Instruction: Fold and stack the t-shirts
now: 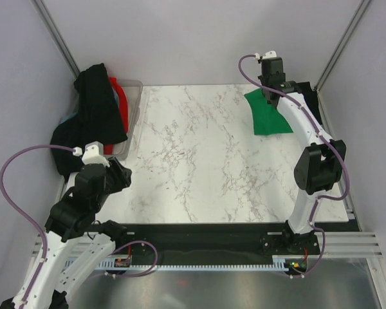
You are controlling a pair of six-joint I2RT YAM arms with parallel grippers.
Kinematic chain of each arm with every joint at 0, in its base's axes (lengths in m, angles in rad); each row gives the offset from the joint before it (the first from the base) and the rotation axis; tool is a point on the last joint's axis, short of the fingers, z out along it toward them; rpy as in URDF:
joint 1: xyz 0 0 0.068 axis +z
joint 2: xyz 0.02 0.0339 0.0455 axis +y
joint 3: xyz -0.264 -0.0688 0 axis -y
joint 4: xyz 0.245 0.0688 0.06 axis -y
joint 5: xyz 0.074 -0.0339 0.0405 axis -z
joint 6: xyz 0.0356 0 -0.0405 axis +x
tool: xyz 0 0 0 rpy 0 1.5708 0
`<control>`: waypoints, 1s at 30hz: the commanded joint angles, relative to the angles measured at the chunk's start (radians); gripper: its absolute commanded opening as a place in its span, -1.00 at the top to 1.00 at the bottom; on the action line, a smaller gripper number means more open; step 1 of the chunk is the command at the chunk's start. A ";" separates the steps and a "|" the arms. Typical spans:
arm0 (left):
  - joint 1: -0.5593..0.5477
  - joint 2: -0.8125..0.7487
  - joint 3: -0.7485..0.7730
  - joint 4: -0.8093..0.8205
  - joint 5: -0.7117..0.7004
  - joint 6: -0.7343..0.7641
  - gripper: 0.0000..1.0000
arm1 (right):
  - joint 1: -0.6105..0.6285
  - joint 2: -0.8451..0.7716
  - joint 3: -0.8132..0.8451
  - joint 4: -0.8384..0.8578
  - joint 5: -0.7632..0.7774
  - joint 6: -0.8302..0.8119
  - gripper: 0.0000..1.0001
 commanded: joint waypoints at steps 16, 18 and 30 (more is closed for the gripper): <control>0.028 0.036 -0.001 0.032 -0.019 -0.029 -0.11 | -0.058 0.019 0.143 0.141 0.014 -0.114 1.00; 0.032 0.036 0.001 0.031 -0.018 -0.029 -0.11 | -0.064 0.023 0.144 0.139 0.012 -0.114 1.00; 0.049 0.045 -0.001 0.037 -0.009 -0.024 -0.11 | -0.128 0.093 0.184 0.116 -0.049 -0.080 1.00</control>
